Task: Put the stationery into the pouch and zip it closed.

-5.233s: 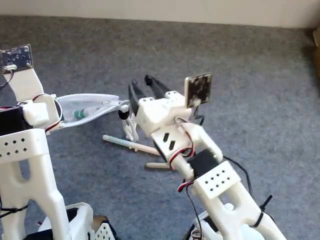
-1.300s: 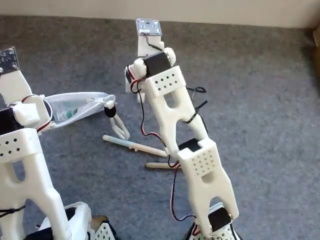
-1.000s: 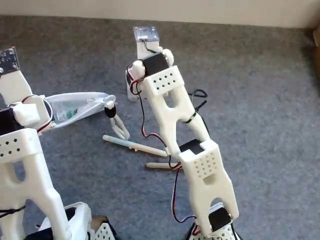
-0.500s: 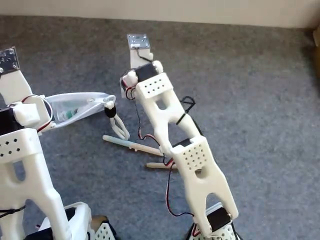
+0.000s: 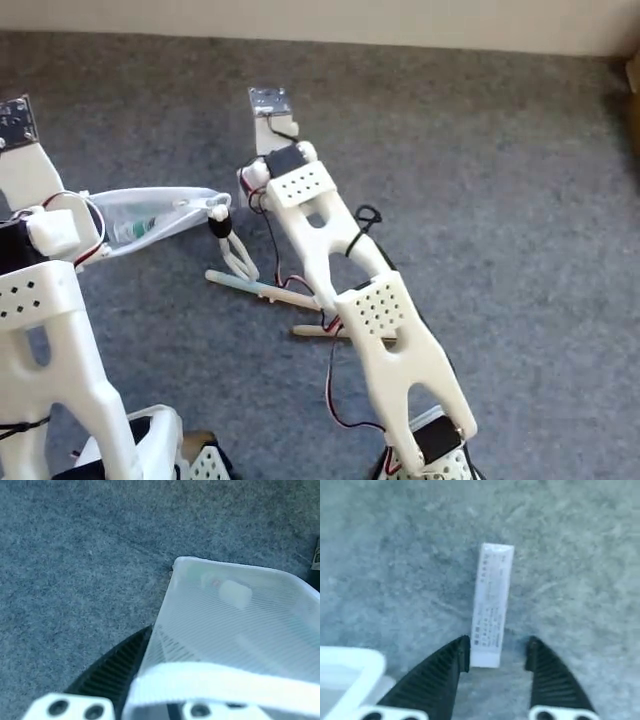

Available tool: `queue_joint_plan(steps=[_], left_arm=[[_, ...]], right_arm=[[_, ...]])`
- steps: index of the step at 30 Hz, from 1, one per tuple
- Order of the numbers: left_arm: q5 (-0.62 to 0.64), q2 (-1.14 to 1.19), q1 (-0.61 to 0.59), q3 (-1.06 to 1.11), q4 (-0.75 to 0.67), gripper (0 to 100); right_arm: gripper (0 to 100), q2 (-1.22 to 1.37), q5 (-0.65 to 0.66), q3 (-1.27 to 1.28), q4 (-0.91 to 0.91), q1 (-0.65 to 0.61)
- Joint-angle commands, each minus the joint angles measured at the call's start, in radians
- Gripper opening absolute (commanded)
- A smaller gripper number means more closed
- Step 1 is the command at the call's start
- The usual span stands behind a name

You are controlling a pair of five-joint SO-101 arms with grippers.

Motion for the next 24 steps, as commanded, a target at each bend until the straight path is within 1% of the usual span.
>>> queue_joint_plan(steps=[1, 5, 11, 15, 19, 22, 24], left_arm=[[0.008, 0.022, 0.008, 0.031, -0.025, 1], [0.008, 0.022, 0.008, 0.031, -0.025, 1], [0.008, 0.022, 0.008, 0.031, -0.025, 1], [0.008, 0.022, 0.008, 0.031, -0.025, 1], [0.008, 0.022, 0.008, 0.03, -0.025, 1], [0.008, 0.022, 0.008, 0.028, -0.025, 1], [0.008, 0.022, 0.008, 0.028, -0.025, 1]], right_arm=[[0.2, -0.027, 0.031, -0.013, -0.019, 0.002], [0.5, -0.056, 0.117, -0.013, 0.082, 0.012], [0.5, -0.154, 0.138, -0.013, 0.265, 0.028], [0.5, -0.229, 0.265, -0.013, 0.4, 0.05], [0.5, -0.263, 0.334, -0.013, 0.524, 0.051], [0.8, -0.265, 0.382, -0.005, 0.533, 0.048], [3.4, -0.263, 0.404, -0.002, 0.532, 0.039]])
